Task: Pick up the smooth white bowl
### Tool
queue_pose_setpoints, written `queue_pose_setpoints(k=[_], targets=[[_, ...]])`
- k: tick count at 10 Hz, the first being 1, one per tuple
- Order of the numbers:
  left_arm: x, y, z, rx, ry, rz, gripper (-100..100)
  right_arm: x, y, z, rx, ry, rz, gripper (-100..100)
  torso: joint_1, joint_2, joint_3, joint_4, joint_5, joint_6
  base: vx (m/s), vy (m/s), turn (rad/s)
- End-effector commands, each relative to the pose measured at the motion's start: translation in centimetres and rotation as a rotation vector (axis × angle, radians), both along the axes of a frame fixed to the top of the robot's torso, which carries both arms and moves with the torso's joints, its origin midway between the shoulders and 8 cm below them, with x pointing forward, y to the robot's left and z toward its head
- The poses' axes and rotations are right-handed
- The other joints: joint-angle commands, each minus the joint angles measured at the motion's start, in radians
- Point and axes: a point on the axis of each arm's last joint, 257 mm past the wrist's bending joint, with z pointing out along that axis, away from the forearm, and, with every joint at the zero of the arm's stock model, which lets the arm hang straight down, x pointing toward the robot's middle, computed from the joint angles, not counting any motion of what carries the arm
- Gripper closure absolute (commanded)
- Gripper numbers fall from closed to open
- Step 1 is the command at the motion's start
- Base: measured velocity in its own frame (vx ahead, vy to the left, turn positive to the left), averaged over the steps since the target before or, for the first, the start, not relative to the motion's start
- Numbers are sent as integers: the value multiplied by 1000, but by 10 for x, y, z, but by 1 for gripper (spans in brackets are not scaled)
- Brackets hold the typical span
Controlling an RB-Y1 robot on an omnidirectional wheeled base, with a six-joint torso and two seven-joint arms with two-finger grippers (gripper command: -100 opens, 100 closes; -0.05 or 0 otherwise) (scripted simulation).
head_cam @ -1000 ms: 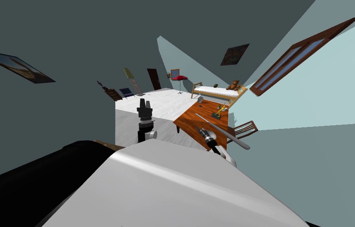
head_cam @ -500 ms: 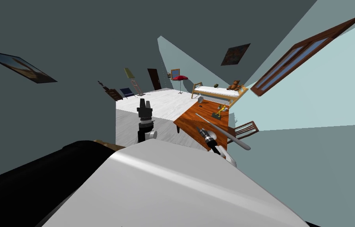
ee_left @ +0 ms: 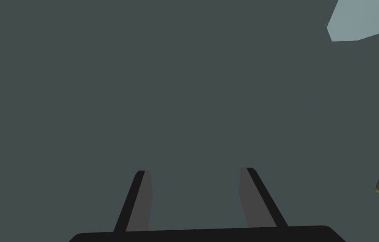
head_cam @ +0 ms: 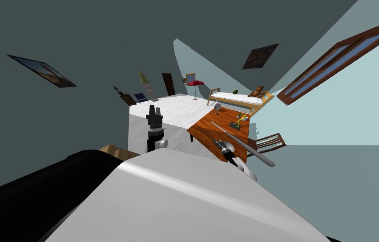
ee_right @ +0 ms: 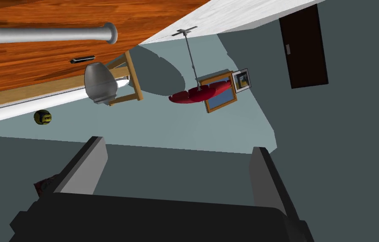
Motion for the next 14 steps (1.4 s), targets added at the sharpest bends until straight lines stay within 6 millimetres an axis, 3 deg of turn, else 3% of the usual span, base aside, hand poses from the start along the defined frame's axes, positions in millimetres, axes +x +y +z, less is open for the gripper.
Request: queue_pose_setpoints(k=[1, 4, 8, 9, 11, 13, 14], targets=[[0, 0, 0, 0, 0, 0, 0, -6, -17, -17, -56, 37, -16, -100, 0, 0, 0, 0, 0, 0, 11, 8, 119], [0, 0, 0, 0, 0, 0, 0, -23, -57, -50, -169, 122, -49, -100, 0, 0, 0, 0, 0, 0, 10, 8, 147], [0, 0, 0, 0, 0, 0, 0, -62, -120, -96, -331, 262, -97, -100, 2, -1, -1, 0, 0, 0, 24, 29, 182], [0, 0, 0, 0, 0, 0, 0, -64, -122, -98, -332, 268, -100, -100, 2, -1, 0, 0, 1, 0, 1, 4, 30], [0, 0, 0, 0, 0, 0, 0, -88, -152, -117, -411, 340, -120, -100, 0, 0, 0, 0, 0, 0, 4, 7, 147], [0, 0, 0, 0, 0, 0, 0, -92, -156, -120, -415, 351, -124, -100, 1, 0, 0, 0, 0, 0, 3, 6, 59], [0, 0, 0, 0, 0, 0, 0, -104, -169, -128, -452, 385, -132, -100, 0, 1, 0, 0, 0, 1, 13, 17, 98]])
